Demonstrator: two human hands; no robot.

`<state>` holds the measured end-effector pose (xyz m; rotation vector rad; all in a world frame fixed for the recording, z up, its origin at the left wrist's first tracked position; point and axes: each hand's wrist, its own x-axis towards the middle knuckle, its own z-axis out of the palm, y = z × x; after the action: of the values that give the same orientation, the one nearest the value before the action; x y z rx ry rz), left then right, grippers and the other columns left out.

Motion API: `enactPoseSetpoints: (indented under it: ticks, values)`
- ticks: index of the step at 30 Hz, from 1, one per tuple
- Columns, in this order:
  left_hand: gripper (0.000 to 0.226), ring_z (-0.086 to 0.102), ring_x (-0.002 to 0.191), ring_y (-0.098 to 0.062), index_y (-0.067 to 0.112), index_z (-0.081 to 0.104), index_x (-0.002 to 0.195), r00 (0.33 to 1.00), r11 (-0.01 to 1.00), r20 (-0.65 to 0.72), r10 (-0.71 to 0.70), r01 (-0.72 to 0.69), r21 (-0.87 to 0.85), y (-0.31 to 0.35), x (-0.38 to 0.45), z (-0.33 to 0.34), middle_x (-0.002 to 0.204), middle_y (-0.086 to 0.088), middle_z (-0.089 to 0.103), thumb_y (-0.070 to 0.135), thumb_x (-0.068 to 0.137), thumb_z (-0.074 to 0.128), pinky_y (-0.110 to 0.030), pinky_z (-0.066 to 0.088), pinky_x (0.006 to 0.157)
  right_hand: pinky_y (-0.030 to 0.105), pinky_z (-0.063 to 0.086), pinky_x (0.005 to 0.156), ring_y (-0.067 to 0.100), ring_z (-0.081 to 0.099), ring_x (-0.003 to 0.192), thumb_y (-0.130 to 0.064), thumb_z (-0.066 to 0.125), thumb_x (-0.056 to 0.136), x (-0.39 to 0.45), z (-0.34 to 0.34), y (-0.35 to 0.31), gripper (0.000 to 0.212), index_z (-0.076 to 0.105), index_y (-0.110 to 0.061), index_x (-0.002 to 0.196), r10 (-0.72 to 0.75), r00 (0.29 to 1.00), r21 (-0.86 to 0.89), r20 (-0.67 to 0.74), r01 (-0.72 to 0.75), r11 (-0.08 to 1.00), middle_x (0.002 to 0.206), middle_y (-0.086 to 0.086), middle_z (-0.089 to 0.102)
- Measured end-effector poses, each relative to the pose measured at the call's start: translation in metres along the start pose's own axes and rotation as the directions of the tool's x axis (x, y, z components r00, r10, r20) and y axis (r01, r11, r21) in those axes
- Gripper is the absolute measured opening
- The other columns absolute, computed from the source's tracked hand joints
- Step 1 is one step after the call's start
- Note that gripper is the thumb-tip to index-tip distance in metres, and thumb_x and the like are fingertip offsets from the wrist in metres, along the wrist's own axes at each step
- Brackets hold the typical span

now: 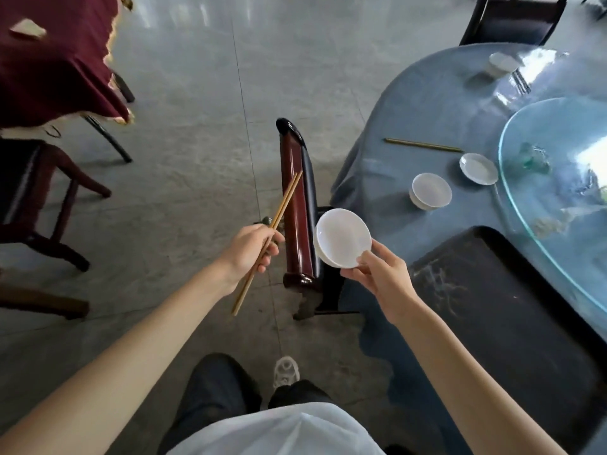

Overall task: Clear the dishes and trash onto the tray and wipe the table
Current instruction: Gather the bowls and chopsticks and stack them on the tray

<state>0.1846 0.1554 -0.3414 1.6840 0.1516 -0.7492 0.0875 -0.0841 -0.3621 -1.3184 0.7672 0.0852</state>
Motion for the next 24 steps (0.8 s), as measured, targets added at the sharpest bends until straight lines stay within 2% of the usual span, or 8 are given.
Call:
enactPoseSetpoints:
  ticks: [3,8,12,15,20,24]
  values:
    - [0.035,0.052,0.056,-0.011,0.005,0.069,0.1,0.997,1.0,0.079,-0.015,0.014,0.016,0.023,0.04,-0.026,0.071,-0.002,0.06,0.025,0.103,0.041,-0.025,0.043,0.052,0.035,0.064,0.079,0.027,0.078,0.097,-0.004,0.061,0.096,0.034,0.029,-0.018,0.045,0.065,-0.023,0.137,0.007,0.999,0.039,-0.037,-0.005,0.999,0.127,0.004,0.07]
    - [0.036,0.049,0.056,-0.013,0.0,0.068,0.104,0.985,0.996,0.174,0.007,-0.022,0.084,0.069,0.131,-0.062,0.072,-0.005,0.06,0.017,0.103,0.037,-0.025,0.04,0.052,0.034,0.064,0.078,0.025,0.077,0.098,-0.005,0.064,0.093,0.092,0.076,-0.042,0.04,0.072,-0.025,0.126,-0.024,0.988,0.112,-0.153,0.041,0.993,0.12,-0.001,0.075]
    - [0.034,0.049,0.055,-0.012,0.0,0.068,0.103,0.941,0.987,0.338,0.021,-0.073,0.142,0.123,0.196,-0.073,0.071,-0.002,0.06,0.018,0.102,0.039,-0.023,0.04,0.049,0.034,0.064,0.081,0.027,0.077,0.098,-0.002,0.061,0.094,0.124,0.108,-0.064,0.042,0.07,-0.021,0.13,-0.014,0.955,0.212,-0.297,0.08,0.974,0.123,0.005,0.074]
    - [0.032,0.05,0.053,-0.01,0.005,0.068,0.099,0.883,0.968,0.469,0.011,-0.127,0.215,0.161,0.236,-0.066,0.07,-0.001,0.061,0.019,0.102,0.04,-0.022,0.041,0.048,0.032,0.064,0.08,0.026,0.076,0.099,-0.003,0.062,0.094,0.134,0.123,-0.079,0.04,0.071,-0.021,0.129,-0.013,0.92,0.289,-0.393,0.137,0.948,0.122,0.004,0.075]
    - [0.028,0.05,0.051,-0.008,0.01,0.07,0.094,0.788,0.927,0.614,-0.049,-0.194,0.322,0.209,0.304,-0.028,0.066,0.002,0.063,0.018,0.1,0.044,-0.02,0.04,0.046,0.032,0.063,0.078,0.029,0.077,0.098,-0.004,0.061,0.094,0.148,0.118,-0.096,0.042,0.068,-0.023,0.131,0.015,0.826,0.349,-0.563,0.221,0.911,0.122,0.006,0.074]
    - [0.023,0.046,0.048,-0.009,0.013,0.069,0.089,0.723,0.88,0.678,-0.13,-0.231,0.414,0.225,0.353,0.024,0.068,0.001,0.061,0.011,0.101,0.049,-0.022,0.036,0.047,0.032,0.064,0.078,0.033,0.077,0.093,-0.004,0.061,0.095,0.168,0.097,-0.094,0.045,0.064,-0.025,0.135,0.101,0.709,0.403,-0.698,0.272,0.874,0.123,0.01,0.073]
